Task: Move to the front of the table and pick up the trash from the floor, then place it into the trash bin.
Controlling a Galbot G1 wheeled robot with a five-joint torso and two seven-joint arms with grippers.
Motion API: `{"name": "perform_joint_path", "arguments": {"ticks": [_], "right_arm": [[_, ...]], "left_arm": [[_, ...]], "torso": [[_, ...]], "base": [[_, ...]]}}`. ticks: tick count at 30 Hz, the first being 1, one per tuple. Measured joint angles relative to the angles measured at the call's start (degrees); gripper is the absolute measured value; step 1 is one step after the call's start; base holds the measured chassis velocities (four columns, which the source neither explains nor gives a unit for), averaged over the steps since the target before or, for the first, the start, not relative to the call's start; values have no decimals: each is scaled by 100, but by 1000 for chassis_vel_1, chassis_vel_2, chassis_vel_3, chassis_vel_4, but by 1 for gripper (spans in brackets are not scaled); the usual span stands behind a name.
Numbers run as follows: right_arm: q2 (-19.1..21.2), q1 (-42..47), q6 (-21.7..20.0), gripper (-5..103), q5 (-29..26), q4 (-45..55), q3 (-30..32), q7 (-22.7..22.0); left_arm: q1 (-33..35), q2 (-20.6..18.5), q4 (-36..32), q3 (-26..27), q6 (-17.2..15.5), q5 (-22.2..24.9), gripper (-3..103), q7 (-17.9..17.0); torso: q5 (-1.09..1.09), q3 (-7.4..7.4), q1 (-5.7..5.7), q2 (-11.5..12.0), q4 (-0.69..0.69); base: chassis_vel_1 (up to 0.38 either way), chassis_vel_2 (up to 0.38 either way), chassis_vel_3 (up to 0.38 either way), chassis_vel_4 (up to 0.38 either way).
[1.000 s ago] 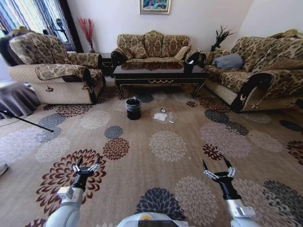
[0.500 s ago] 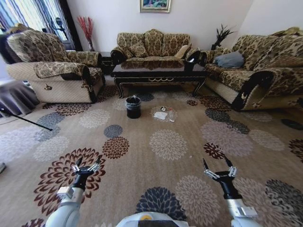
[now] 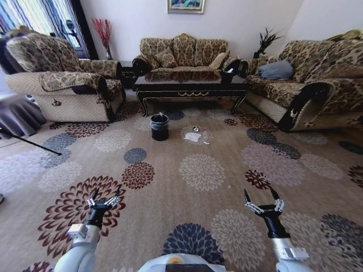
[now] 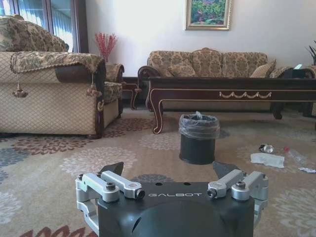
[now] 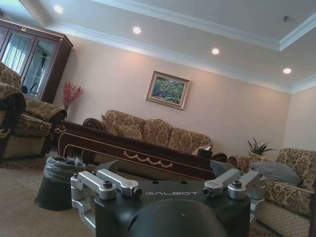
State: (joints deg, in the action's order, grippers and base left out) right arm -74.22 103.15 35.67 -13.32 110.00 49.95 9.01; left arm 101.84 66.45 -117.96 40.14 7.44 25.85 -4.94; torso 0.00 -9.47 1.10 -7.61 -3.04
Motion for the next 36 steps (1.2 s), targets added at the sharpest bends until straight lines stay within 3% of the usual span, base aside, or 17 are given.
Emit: {"name": "perform_joint_path", "arguments": {"ticks": [36], "right_arm": [[28, 26, 6, 100, -31, 46, 25, 101]], "left_arm": [[12, 27, 61, -12, 45, -159, 100, -49]], "torso": [[1, 706, -85, 764, 0]], "base": [[0, 0, 0, 0]]}}
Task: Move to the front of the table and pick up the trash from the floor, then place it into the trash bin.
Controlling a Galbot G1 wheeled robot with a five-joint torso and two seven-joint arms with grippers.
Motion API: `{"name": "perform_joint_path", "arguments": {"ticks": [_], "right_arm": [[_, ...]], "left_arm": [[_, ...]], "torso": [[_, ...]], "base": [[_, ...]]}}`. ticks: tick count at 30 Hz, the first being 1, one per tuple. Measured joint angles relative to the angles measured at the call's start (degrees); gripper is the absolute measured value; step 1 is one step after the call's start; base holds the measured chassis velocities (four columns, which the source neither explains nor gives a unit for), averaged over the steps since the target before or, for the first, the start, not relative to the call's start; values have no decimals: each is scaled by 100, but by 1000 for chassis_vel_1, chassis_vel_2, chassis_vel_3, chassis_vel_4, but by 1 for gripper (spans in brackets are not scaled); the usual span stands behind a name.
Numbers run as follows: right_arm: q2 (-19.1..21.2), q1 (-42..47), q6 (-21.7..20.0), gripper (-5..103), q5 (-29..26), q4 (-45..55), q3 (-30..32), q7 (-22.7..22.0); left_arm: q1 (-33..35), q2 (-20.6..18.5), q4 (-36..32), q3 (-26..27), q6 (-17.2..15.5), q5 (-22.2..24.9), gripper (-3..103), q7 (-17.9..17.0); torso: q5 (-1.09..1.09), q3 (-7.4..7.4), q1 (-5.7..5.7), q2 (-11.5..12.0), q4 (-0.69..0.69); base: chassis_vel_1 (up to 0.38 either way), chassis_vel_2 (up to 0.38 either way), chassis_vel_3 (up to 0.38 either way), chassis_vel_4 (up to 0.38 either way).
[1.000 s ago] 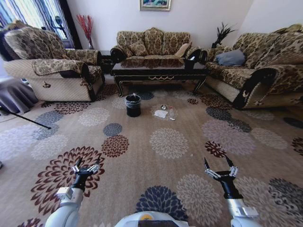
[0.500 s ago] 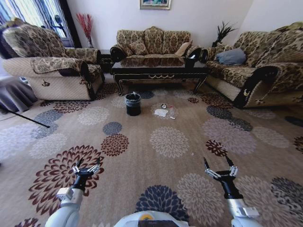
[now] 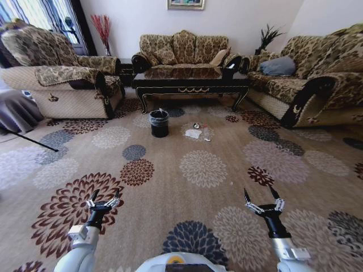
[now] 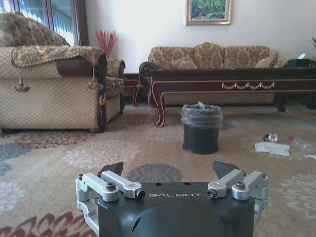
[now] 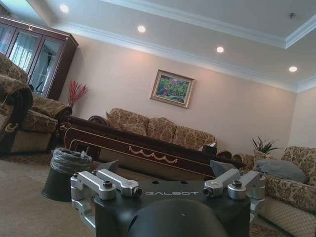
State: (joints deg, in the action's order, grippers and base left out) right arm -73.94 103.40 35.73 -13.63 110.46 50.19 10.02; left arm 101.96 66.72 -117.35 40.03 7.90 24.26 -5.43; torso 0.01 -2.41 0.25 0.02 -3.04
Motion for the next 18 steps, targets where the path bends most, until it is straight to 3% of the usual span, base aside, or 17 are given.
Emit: {"name": "perform_joint_path", "arguments": {"ticks": [6, 10, 18], "right_arm": [[0, -14, 0, 100, -8, -4, -2, 5], [5, -9, 3, 100, -103, -5, 3, 197], [-8, -37, 66, 100, -136, -56, 3, 378]], "left_arm": [[-15, -16, 15, -1, 12, -1, 100, -15], [-56, -16, 83, 0, 392, -57, 100, -46], [-80, -11, 122, 31, 603, -29, 100, 47]], "torso": [[-1, 32, -6, 0, 0], [-1, 31, -6, 0, 0], [-1, 15, -6, 0, 0]], "base": [[0, 0, 0, 0], [0, 0, 0, 0], [0, 0, 0, 0]]}}
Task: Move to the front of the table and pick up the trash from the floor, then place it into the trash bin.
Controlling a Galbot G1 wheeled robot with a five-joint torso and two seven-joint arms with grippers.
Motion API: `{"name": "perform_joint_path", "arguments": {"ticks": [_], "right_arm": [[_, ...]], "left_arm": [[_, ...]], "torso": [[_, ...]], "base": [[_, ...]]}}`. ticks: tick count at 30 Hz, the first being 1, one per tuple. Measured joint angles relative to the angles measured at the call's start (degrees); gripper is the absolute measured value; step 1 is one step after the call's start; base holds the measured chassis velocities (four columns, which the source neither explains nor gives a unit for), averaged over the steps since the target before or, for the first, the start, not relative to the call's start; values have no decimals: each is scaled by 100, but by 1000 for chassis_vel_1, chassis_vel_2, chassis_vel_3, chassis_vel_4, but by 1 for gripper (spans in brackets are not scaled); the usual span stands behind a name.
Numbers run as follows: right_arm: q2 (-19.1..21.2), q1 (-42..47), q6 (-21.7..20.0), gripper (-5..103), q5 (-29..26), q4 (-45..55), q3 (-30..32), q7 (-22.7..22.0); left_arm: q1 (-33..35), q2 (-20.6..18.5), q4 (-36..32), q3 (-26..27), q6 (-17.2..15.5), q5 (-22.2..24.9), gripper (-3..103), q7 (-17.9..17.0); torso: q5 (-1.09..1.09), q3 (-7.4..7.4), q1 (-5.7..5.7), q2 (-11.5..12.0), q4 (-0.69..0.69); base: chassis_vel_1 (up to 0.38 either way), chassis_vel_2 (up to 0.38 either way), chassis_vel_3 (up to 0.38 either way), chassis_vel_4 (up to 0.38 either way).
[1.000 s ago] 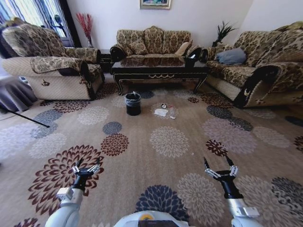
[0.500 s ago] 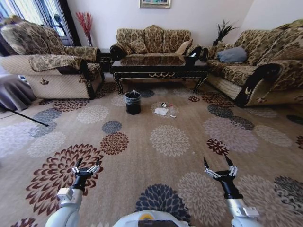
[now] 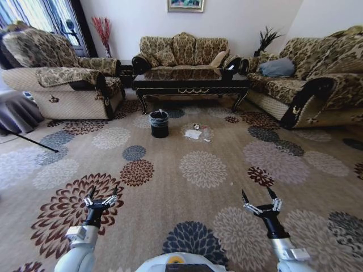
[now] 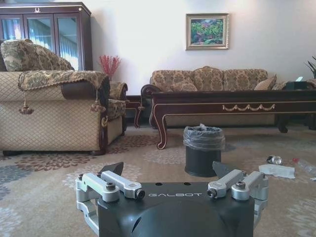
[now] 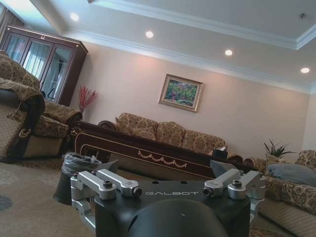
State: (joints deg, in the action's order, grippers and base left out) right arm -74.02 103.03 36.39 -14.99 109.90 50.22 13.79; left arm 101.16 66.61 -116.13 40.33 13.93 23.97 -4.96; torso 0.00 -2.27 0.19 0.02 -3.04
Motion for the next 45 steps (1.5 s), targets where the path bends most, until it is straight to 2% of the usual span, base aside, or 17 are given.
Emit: {"name": "perform_joint_path", "arguments": {"ticks": [12, 45], "right_arm": [[1, -4, 17, 100, -34, 1, 8, 3], [2, -15, -19, 100, -26, 64, -17, -6]], "left_arm": [[6, 1, -20, 17, 65, 28, 100, 112], [-23, 53, 64, 46, 122, 103, 100, 125]], "torso": [[0, -19, 4, 0, 0], [0, -37, 7, 1, -1]], "base": [[-73, 70, 64, -74], [-110, 107, 102, -110]]}}
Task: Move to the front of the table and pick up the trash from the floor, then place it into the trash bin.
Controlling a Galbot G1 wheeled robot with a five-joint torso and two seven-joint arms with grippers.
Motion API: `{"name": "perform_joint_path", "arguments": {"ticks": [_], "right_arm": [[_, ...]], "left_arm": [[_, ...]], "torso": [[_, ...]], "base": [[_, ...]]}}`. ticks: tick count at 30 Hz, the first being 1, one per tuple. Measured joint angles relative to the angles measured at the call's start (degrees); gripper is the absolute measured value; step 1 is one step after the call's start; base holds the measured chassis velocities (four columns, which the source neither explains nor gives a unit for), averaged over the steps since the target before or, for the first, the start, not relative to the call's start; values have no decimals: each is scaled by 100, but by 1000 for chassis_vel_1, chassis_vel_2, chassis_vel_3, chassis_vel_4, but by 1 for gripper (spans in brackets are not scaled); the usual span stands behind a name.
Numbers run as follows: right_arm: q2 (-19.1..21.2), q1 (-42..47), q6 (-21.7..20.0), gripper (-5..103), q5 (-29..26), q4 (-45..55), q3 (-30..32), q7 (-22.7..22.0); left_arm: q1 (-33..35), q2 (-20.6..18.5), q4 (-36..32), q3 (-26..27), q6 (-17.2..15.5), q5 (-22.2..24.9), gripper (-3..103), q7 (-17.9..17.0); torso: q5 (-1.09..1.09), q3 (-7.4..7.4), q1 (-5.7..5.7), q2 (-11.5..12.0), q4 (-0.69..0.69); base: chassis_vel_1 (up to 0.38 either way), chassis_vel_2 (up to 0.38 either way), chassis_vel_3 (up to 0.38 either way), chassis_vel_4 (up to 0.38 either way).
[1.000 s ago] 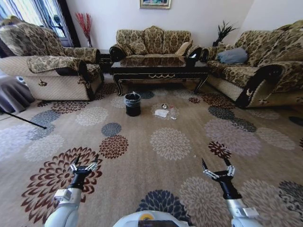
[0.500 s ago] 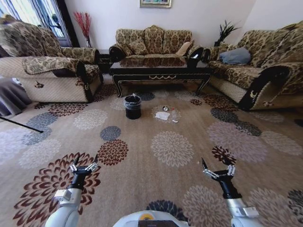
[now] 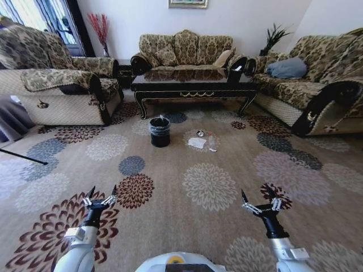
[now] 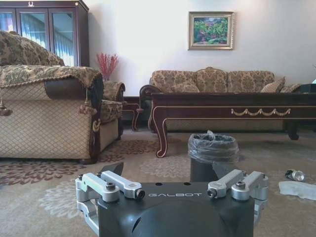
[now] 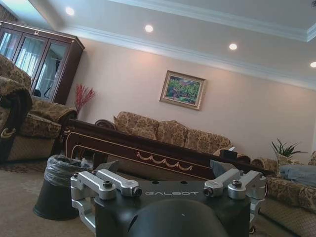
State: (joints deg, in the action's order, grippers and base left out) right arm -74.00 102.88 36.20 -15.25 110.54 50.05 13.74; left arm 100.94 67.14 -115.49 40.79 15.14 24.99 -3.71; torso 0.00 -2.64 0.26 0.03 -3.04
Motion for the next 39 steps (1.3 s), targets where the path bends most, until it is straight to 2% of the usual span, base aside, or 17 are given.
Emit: {"name": "perform_joint_path", "arguments": {"ticks": [39], "right_arm": [[46, -58, -34, 100, 19, -63, -41, 148]], "left_arm": [[-5, -1, 58, 15, 3, -2, 100, -2]], "torso": [[0, -4, 1, -1, 1]], "base": [[-119, 118, 127, -119]]}}
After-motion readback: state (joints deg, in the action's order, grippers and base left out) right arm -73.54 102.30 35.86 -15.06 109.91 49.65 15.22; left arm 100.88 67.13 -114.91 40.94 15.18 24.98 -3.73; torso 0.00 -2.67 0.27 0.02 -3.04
